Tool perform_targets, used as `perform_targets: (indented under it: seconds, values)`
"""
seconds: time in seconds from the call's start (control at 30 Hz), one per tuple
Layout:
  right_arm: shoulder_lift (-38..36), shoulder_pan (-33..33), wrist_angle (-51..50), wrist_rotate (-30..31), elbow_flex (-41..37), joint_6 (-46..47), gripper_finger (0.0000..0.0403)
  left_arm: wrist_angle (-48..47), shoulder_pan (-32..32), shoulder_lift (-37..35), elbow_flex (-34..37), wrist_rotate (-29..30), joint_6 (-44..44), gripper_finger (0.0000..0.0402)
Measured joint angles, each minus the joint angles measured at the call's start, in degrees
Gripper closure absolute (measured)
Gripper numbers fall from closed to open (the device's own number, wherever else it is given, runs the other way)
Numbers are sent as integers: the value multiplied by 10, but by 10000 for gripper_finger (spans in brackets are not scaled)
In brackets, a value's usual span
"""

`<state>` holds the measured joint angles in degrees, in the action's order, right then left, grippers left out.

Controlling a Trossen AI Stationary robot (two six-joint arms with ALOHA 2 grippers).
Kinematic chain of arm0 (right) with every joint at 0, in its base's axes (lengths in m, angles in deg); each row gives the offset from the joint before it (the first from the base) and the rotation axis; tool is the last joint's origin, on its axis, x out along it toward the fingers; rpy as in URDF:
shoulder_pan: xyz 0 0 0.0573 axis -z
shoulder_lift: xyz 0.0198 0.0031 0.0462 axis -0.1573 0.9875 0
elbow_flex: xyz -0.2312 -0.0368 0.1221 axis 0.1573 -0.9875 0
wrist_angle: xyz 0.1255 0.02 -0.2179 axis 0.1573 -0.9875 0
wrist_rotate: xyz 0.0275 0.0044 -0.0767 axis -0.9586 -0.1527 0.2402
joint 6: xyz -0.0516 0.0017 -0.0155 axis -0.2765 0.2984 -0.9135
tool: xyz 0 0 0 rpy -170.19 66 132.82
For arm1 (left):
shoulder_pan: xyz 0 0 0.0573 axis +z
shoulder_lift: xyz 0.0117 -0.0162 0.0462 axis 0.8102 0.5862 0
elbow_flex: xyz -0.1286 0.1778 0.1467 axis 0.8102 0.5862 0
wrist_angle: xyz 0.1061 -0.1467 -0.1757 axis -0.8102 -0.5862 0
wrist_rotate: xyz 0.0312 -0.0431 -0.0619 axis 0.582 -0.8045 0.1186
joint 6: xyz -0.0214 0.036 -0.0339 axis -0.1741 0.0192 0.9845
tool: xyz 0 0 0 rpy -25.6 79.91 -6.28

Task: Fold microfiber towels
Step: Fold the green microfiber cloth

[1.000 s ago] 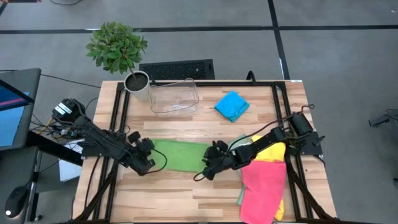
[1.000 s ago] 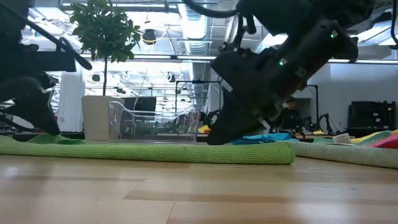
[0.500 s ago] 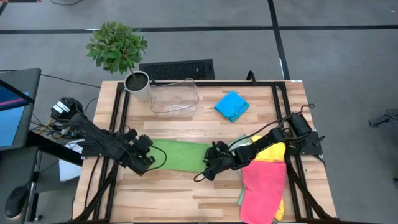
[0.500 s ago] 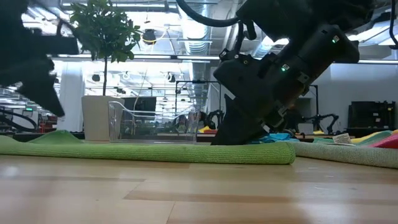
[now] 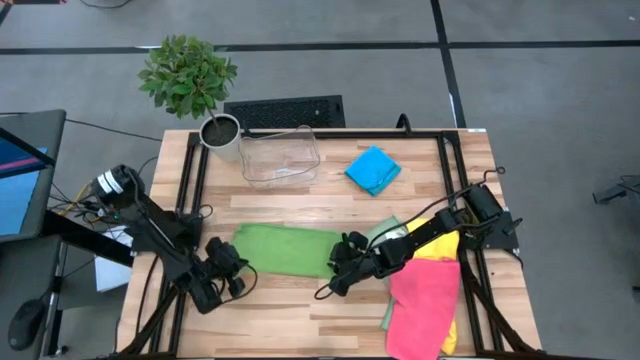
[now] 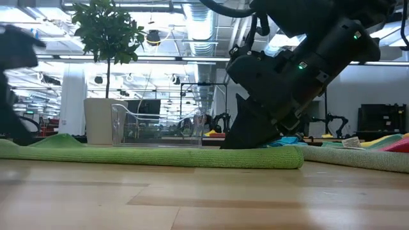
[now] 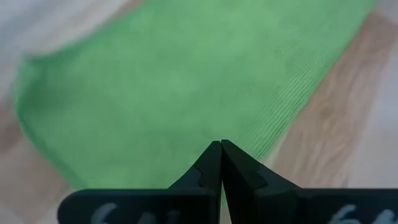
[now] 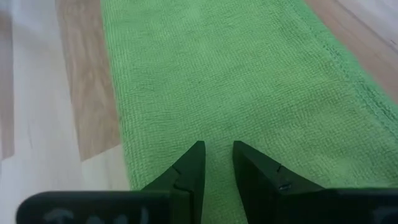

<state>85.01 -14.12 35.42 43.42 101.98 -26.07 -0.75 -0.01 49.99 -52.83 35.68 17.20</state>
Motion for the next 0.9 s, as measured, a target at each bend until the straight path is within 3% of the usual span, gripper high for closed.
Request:
perform_targets:
  seconds: [0.33,0.47,0.67,0.9]
  values:
    - [-2,-4,-7,-9,0,-1,296,-37,-45,77,-49,-30,89,401]
    - [-49,-7,-28,-19,1,-5,296,-94,-43,77,-68,-46,99,401]
    - [-104,-39,-71,-7,1,-34,291,-100,-38,77,-77,-49,92,401]
    - [-39,-80,-58,66,0,7,293,-100,-38,77,-78,-38,91,401]
